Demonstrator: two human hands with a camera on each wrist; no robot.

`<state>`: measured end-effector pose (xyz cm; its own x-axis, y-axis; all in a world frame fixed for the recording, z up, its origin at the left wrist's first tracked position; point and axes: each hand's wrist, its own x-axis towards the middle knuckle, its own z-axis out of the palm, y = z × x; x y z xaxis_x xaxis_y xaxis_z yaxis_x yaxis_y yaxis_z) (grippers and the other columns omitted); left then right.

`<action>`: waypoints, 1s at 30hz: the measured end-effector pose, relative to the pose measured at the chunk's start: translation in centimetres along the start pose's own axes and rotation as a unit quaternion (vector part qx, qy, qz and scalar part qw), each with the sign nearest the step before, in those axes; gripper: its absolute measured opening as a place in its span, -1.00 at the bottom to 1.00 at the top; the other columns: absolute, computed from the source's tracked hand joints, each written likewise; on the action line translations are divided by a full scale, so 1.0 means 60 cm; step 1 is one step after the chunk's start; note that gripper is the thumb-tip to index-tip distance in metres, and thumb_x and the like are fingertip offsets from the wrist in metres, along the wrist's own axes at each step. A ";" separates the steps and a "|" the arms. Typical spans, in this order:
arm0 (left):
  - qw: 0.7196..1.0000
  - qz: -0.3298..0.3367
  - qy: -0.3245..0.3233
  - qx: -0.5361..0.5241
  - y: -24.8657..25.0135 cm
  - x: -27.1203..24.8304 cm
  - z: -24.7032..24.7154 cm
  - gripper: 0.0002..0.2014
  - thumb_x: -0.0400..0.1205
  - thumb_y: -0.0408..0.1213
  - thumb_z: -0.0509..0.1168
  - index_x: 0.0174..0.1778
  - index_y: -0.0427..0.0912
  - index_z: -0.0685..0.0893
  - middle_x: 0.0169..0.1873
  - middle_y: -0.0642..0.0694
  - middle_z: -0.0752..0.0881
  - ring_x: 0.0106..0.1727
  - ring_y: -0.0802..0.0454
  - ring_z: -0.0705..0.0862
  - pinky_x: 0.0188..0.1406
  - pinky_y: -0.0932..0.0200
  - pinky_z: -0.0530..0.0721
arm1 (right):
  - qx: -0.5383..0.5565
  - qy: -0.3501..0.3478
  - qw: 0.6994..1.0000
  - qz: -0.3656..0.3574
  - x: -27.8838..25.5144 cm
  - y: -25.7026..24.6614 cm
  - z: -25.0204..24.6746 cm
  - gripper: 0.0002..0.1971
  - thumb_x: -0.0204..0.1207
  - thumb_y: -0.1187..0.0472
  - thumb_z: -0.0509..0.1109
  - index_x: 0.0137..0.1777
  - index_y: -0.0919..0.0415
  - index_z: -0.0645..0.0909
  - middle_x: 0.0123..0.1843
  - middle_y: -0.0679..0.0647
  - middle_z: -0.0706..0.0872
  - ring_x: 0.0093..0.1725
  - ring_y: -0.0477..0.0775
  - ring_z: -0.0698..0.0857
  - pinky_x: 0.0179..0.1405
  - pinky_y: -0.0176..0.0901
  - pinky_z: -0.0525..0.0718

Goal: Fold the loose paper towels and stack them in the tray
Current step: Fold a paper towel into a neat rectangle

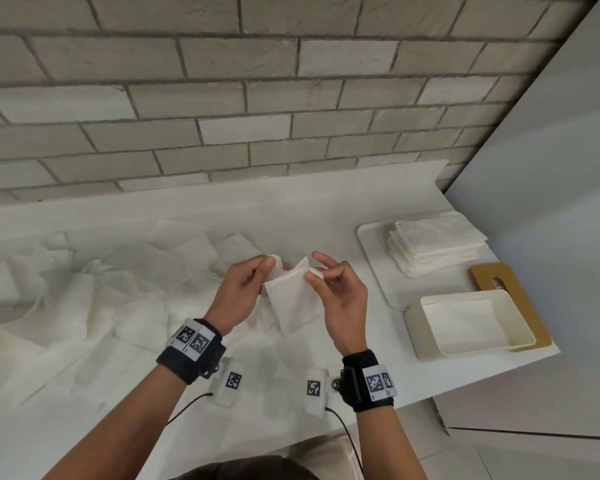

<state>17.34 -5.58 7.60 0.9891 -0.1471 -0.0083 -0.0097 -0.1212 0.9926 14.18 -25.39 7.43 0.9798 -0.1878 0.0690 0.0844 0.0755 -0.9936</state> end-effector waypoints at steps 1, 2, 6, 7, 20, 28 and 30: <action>1.000 0.010 0.019 0.010 0.004 0.003 0.004 -0.56 0.90 0.02 0.19 -0.08 -0.26 0.73 -0.27 -0.04 0.71 -0.21 -0.03 0.64 -0.13 -0.11 0.69 | 0.013 -0.008 1.000 0.000 0.001 -0.009 -0.001 -0.75 0.62 0.40 0.63 -0.11 0.36 0.57 0.39 0.12 0.86 0.35 0.17 0.85 0.37 0.07 0.76; 0.999 0.021 0.038 0.019 0.006 0.007 0.008 -0.54 0.88 0.06 0.19 -0.14 -0.25 0.67 -0.33 -0.07 0.60 -0.26 -0.03 0.54 -0.18 -0.10 0.61 | 0.023 -0.015 1.000 0.000 0.003 -0.017 -0.004 -0.73 0.62 0.42 0.63 -0.12 0.39 0.54 0.39 0.14 0.86 0.38 0.20 0.84 0.40 0.13 0.75; 0.992 0.030 0.123 0.029 0.020 0.021 0.026 -0.46 0.82 0.17 0.19 -0.18 -0.30 0.52 -0.37 -0.41 0.45 -0.31 -0.06 0.44 -0.27 -0.30 0.60 | 0.040 -0.021 0.999 -0.008 0.005 -0.049 -0.026 -0.70 0.66 0.42 0.58 -0.13 0.39 0.48 0.37 0.15 0.87 0.41 0.18 0.83 0.40 0.05 0.76; 0.991 0.024 0.127 0.019 0.024 0.024 0.033 -0.44 0.81 0.20 0.20 -0.15 -0.32 0.51 -0.35 -0.44 0.46 -0.29 -0.07 0.45 -0.24 -0.36 0.65 | 0.041 -0.021 0.999 -0.006 0.005 -0.058 -0.031 -0.71 0.68 0.41 0.57 -0.13 0.38 0.48 0.36 0.14 0.87 0.41 0.14 0.83 0.37 -0.01 0.76; 0.994 0.045 0.085 -0.054 0.127 0.002 0.246 -0.52 0.87 0.17 0.12 0.11 -0.25 0.56 -0.08 -0.03 0.66 -0.05 0.02 0.63 0.01 -0.29 0.61 | 0.083 0.057 0.995 0.014 0.048 -0.104 -0.168 -0.77 0.71 0.23 0.59 -0.11 0.21 0.62 -0.16 0.02 0.68 -0.07 0.02 0.65 0.08 -0.11 0.64; 0.984 0.079 0.151 -0.057 0.157 -0.001 0.430 -0.78 0.82 -0.20 0.37 0.37 -0.11 0.63 0.19 0.04 0.83 0.24 0.09 0.81 0.21 0.08 0.78 | -0.055 -0.066 0.995 0.050 0.041 -0.126 -0.360 -0.39 0.57 -0.02 0.72 0.49 -0.13 0.45 0.26 -0.01 0.87 0.20 0.03 0.85 0.18 -0.04 0.83; 0.977 0.070 0.187 -0.078 0.158 0.003 0.461 -0.78 0.81 -0.21 0.40 0.32 -0.14 0.60 0.11 0.11 0.82 0.16 0.15 0.81 0.11 0.16 0.77 | -0.097 -0.129 0.982 0.096 0.028 -0.118 -0.430 -0.36 0.57 0.07 0.73 0.52 -0.15 0.44 0.19 0.01 0.92 0.15 0.04 0.90 0.21 0.14 0.88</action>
<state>13.37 -33.89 13.67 0.9642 0.2216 0.1457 -0.1558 0.0287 0.9874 10.57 -51.49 12.29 0.9898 0.0680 -0.1255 -0.1178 -0.1073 -0.9872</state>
